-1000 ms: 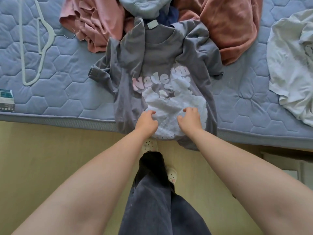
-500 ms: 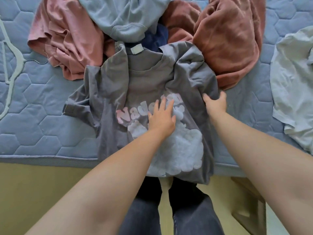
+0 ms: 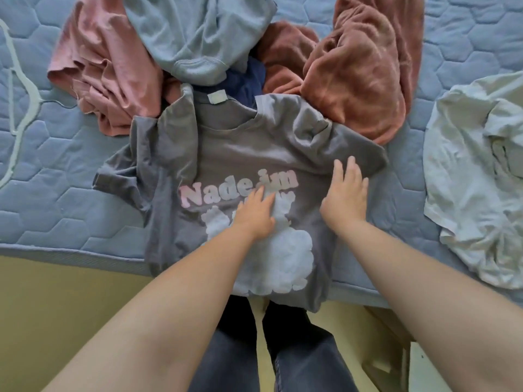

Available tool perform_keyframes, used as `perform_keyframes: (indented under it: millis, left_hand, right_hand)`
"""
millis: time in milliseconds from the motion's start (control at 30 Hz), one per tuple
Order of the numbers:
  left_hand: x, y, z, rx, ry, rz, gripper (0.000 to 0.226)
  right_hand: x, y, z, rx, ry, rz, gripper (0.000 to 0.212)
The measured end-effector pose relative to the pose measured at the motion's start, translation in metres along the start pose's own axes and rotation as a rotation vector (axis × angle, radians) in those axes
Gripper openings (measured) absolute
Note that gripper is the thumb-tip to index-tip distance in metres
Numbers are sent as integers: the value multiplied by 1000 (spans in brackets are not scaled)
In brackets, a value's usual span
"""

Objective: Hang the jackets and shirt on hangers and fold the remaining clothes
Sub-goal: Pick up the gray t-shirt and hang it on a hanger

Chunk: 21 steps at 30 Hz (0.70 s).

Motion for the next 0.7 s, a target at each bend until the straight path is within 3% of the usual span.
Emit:
perform_keyframes:
  millis: [100,200,333,400,500,533,633,700]
  left_hand:
    - [42,14,15,-100,97,75,60]
    - [100,32,37,-278,248,254,48]
    - [180,59,70,-722,430,602,24]
    - [209,66,82,-894,541,783,37]
    - [238,60,90,-866,739,921,80]
    - [246,54,90,-799,791,898,78]
    - [264,48,99,-725,899,663,21]
    - [279,57,105,-796,820,692,17]
  right_hand:
    - [55,23,-7,63,16,201,79]
    - [111,36,-10,162,-40,246,76]
    - [183,49,-15,239,-143,312,70]
    - [212,54,-18,247,-170,338,67]
    - [245,59,-22,252,-195,352,62]
    - [255,60,-24,250,-202,360,60]
    - [273,60,-25,247,-196,364,58]
    - [276,60,-24,253,-183,331,57]
Point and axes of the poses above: each hand's wrist, its own y-axis away from the middle knuckle, its own z-axis out of the back of the hand, x = y × z, the point moved 2 cm from there along -y, towards the middle knuckle, and after that the axes turned 5 degrees about -x, right-handed, at the moved point
